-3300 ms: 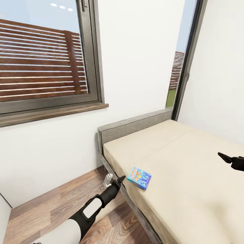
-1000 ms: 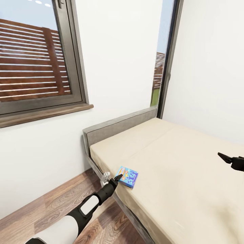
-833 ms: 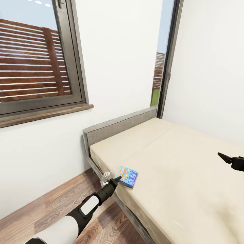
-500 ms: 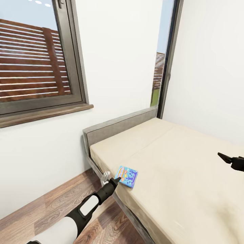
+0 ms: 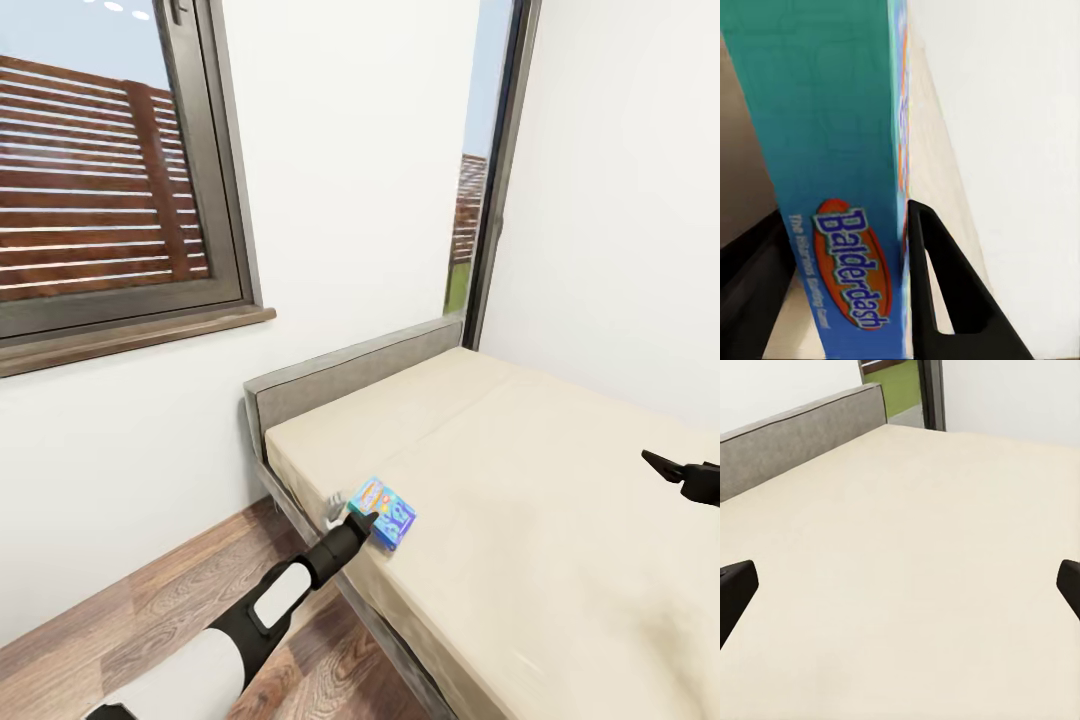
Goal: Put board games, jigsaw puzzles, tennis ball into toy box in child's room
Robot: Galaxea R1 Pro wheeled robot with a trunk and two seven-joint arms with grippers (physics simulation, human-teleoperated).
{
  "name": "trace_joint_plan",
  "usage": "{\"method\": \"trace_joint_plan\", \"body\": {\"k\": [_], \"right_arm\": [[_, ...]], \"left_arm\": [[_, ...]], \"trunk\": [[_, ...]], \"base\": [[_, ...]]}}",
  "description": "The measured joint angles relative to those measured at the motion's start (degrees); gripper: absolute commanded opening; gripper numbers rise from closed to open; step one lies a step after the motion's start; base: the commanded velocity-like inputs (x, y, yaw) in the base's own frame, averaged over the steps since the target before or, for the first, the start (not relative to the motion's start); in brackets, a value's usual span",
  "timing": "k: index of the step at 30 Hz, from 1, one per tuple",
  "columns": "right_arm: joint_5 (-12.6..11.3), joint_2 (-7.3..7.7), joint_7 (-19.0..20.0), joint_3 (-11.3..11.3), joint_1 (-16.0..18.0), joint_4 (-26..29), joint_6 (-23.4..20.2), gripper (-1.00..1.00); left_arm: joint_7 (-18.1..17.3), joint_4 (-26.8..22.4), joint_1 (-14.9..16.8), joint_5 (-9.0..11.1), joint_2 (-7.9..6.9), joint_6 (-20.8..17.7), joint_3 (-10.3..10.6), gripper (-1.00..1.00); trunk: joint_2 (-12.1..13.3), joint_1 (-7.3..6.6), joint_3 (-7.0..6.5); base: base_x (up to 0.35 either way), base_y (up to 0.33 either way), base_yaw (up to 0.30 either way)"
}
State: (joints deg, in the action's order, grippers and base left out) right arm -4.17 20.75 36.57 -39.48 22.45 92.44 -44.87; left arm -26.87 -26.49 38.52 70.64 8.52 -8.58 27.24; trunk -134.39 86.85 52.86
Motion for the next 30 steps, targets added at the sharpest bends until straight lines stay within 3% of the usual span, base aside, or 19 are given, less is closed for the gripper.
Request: {"method": "trace_joint_plan", "body": {"k": [22, 23, 24, 25, 30], "right_arm": [[0.02, -0.01, -0.05, 0.00, -0.07, 0.00, 0.00, 1.00], [0.06, -0.01, -0.09, 0.07, -0.07, 0.00, 0.07, 1.00], [0.09, -0.01, -0.10, 0.08, -0.08, 0.00, 0.09, 1.00], [0.08, -0.01, -0.09, 0.08, -0.08, 0.00, 0.08, 1.00], [0.15, -0.01, -0.10, 0.14, -0.07, 0.00, 0.09, 1.00]], "left_arm": [[0.17, -4.45, -0.40, -0.24, -0.18, -0.22, 1.22, -1.00], [3.39, -9.13, -1.71, -0.18, -0.35, -6.02, 4.32, -1.00], [3.62, -9.22, -1.86, -1.21, -0.31, -6.14, 7.58, -1.00], [3.68, -9.30, -1.81, -0.64, -0.34, -6.21, 6.89, -1.00], [3.89, -9.38, -1.86, -0.68, -0.34, -6.28, 7.41, -1.00]], "trunk": [[0.00, 0.00, 0.00], [0.00, 0.00, -0.01], [0.00, 0.00, 0.01], [0.00, 0.00, 0.00], [0.00, 0.00, 0.00]], "base": [[0.000, 0.000, 0.000], [0.000, 0.000, 0.000], [0.000, 0.000, 0.000], [0.000, 0.000, 0.000], [0.000, 0.000, 0.000]]}}
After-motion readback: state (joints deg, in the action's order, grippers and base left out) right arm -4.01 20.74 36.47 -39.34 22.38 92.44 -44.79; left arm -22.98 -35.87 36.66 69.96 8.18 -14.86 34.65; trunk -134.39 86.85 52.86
